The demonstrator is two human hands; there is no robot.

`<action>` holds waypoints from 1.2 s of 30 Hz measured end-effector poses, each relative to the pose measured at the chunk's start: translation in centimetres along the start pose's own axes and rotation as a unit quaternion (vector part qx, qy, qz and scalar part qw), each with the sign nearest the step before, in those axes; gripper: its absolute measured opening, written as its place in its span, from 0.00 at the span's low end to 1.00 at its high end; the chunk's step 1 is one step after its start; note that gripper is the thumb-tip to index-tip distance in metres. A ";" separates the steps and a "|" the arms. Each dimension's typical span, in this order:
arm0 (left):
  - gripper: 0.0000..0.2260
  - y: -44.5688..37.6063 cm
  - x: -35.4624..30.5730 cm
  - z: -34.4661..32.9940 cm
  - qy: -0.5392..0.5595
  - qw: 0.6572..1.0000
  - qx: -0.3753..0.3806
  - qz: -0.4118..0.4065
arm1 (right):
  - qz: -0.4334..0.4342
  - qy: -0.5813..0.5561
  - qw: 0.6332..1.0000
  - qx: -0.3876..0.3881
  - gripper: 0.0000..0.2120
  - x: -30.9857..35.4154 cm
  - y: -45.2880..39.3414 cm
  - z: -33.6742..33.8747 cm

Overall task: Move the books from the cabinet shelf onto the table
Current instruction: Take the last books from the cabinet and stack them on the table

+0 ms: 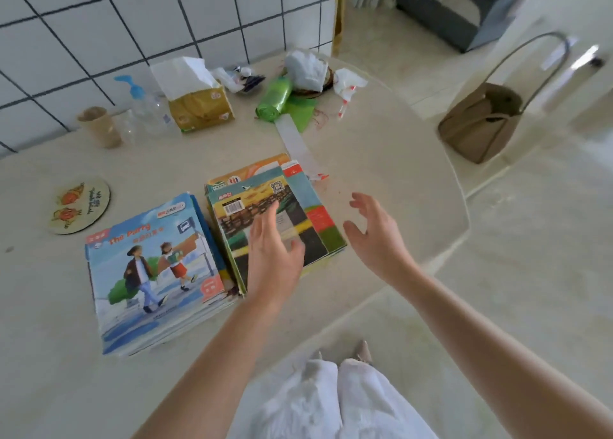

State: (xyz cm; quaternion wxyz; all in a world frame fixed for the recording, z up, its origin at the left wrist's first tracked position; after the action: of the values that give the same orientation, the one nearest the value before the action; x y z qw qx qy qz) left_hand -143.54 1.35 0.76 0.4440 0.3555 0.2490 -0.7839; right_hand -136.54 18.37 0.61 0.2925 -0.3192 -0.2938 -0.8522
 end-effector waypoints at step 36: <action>0.13 51.0 -34.8 -47.1 0.084 0.677 0.633 -0.366 | -0.461 -0.242 0.736 -0.432 0.18 -53.5 54.5 28.6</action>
State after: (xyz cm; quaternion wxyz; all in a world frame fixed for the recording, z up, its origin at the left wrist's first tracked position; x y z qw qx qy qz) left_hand -70.88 28.05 -5.30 -0.2317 0.4965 -0.1601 -0.8211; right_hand -55.04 18.88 -2.80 -0.3863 -0.4326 -0.0658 -0.8120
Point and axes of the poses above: each hand's wrist, its own y-axis away from the middle knuckle, its own z-axis out of the back of the hand, x = y × z, the point moved 6 cm from there along -y, towards the middle knuckle, and after that the axes turned 14 degrees about -z, right-handed, at the moved point
